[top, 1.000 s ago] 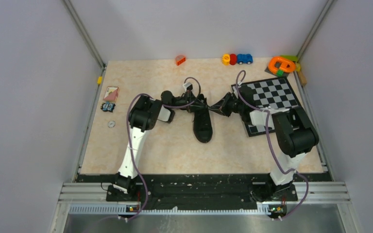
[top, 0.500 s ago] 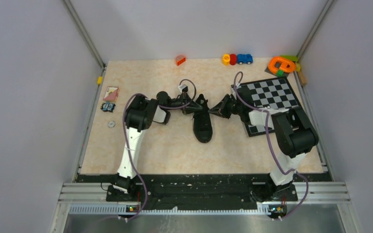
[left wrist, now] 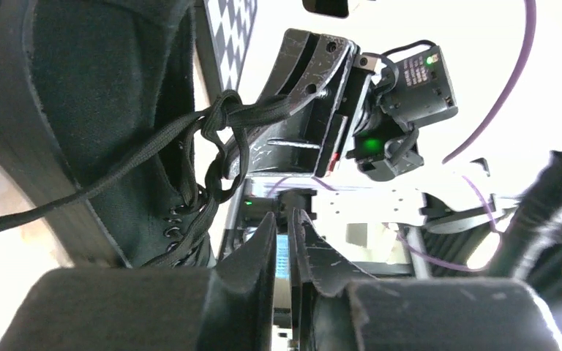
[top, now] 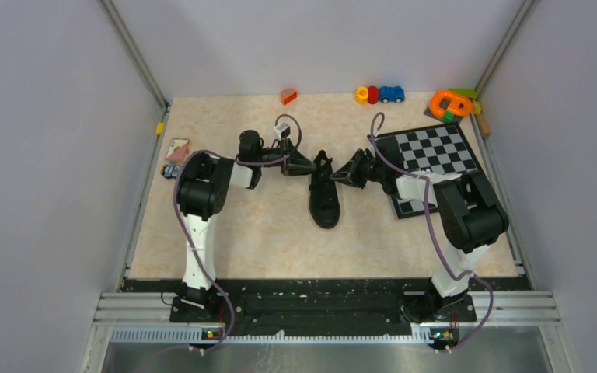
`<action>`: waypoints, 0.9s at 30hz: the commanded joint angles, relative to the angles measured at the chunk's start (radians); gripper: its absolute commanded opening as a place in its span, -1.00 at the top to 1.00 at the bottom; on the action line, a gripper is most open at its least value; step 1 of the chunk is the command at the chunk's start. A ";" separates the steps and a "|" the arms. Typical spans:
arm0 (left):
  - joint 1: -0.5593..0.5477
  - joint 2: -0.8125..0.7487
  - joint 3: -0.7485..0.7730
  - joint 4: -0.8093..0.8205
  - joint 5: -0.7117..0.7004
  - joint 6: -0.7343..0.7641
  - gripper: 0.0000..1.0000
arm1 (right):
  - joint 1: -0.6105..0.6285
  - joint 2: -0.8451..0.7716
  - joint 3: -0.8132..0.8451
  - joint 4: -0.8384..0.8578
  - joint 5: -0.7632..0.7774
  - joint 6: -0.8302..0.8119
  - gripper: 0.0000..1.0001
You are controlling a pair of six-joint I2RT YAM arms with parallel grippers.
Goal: Tie the shoes
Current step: Tie the shoelace on the shoe.
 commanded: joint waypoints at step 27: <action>-0.229 -0.150 0.713 -1.686 -0.733 1.335 -0.34 | 0.023 -0.002 0.053 0.029 -0.029 -0.023 1.00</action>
